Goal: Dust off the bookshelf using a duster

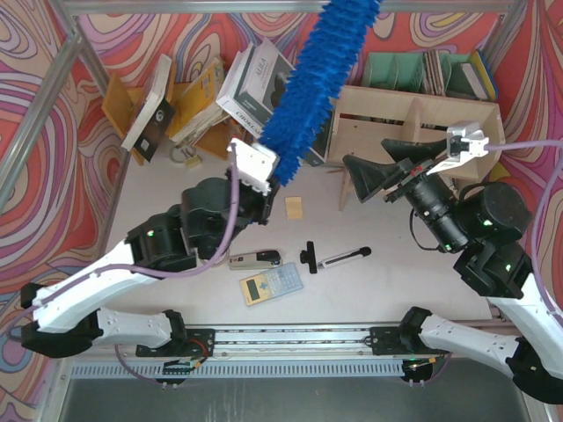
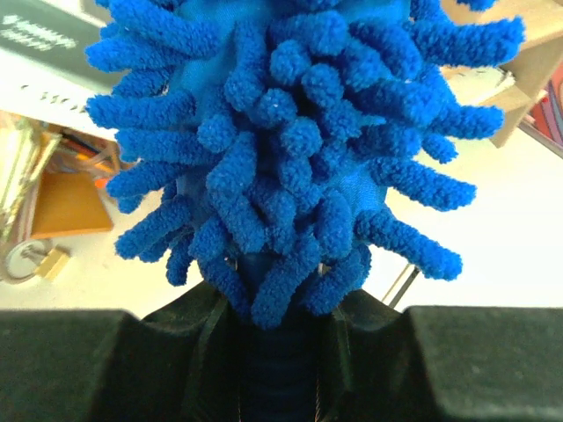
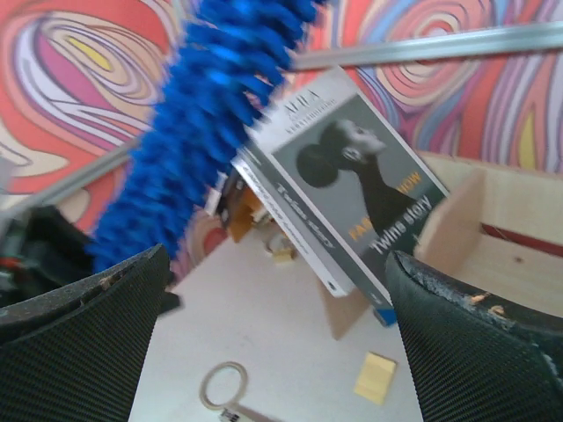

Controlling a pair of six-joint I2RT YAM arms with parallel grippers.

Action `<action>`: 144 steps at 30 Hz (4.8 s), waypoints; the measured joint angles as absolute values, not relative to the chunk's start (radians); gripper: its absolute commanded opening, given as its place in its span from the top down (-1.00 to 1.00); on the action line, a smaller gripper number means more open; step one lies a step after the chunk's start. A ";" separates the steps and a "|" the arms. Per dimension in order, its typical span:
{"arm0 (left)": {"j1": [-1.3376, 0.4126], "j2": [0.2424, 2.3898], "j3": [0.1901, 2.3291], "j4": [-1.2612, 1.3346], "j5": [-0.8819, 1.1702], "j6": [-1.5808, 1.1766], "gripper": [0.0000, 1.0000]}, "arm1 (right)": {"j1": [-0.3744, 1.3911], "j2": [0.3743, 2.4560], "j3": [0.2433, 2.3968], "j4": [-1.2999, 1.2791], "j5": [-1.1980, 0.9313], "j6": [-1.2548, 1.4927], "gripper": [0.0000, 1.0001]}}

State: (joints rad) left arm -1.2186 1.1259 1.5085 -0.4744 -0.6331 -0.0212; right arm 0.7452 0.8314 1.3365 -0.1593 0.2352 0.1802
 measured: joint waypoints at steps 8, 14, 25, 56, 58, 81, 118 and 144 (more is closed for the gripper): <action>-1.257 1.256 1.516 -0.418 -0.503 -0.043 1.00 | 0.745 0.845 1.379 -0.084 0.181 0.184 -0.97; -1.298 1.273 1.483 -0.356 -0.433 -0.048 1.00 | 0.745 0.852 1.353 -0.042 0.295 0.204 -0.97; -1.394 1.274 1.370 -0.276 -0.409 -0.013 1.00 | 0.745 0.896 1.320 -0.020 0.477 0.249 -0.36; -1.415 0.934 1.083 -0.057 -0.793 0.053 -0.97 | 0.745 0.731 1.023 0.002 0.847 0.639 0.40; -1.415 0.873 1.029 -0.007 -0.840 0.057 -0.97 | 0.745 0.711 1.000 -0.028 0.873 0.699 0.40; -1.381 0.696 0.783 0.240 -1.123 0.057 -0.97 | 0.745 0.657 0.601 -0.336 0.877 1.604 0.35; -1.181 0.740 0.726 0.029 -1.144 -0.154 -0.97 | 0.438 0.897 0.423 -0.232 0.601 1.851 -0.97; -0.483 1.201 0.423 0.602 -1.039 0.050 -0.97 | 0.368 1.060 0.414 0.384 0.603 0.303 -0.97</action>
State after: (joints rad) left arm -0.4831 1.2015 0.4229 0.6018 -1.0386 0.0498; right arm 0.3683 1.0599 0.4141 0.3836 0.6025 0.3027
